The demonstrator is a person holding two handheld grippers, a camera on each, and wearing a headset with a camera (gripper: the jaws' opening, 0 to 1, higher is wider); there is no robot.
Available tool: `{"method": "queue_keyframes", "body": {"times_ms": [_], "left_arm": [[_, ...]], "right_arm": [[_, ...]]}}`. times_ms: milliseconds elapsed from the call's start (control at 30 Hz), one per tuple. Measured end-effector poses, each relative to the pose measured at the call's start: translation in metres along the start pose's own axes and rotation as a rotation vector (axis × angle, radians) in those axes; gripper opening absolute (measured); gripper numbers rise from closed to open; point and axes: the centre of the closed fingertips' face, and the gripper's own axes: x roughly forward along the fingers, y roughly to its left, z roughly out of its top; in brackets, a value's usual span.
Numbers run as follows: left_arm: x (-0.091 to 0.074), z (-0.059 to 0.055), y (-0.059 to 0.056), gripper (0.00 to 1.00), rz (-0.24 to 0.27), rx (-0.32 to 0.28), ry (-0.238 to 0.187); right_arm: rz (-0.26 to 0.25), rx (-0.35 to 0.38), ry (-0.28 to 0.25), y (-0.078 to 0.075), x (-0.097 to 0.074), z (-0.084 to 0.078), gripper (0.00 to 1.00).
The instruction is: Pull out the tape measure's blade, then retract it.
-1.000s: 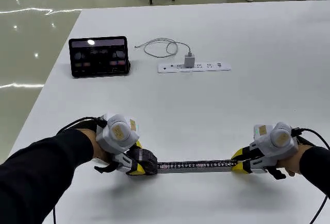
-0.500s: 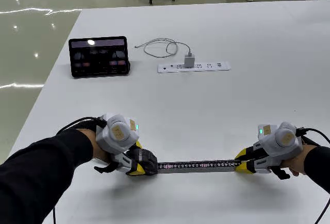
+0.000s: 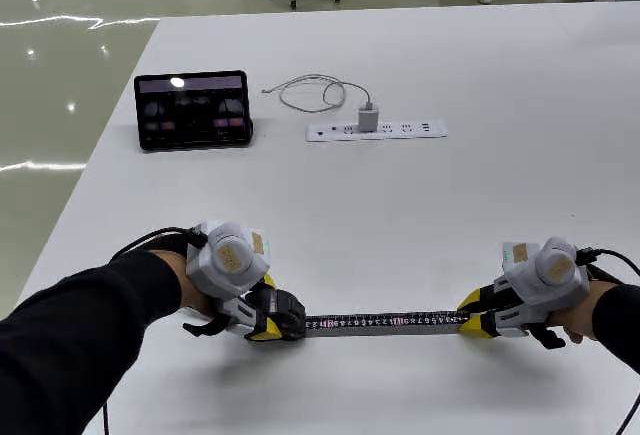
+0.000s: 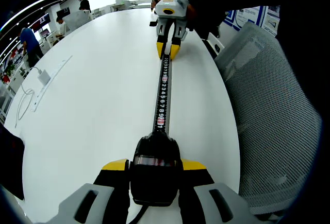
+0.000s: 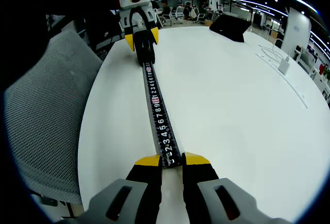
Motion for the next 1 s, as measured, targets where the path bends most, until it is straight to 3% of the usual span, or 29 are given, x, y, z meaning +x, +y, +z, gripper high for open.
{"method": "queue_keyframes", "body": {"times_ms": [467, 1000], "left_arm": [[0.0002, 0.0007, -0.0005, 0.32, -0.003, -0.002, -0.005], [0.0011, 0.0011, -0.0003, 0.32, -0.003, 0.001, -0.008]], "right_arm": [[0.001, 0.01, 0.0, -0.0002, -0.001, -0.0018, 0.1], [0.038, -0.045, 0.085, 0.002, 0.0012, -0.0001, 0.11]]}}
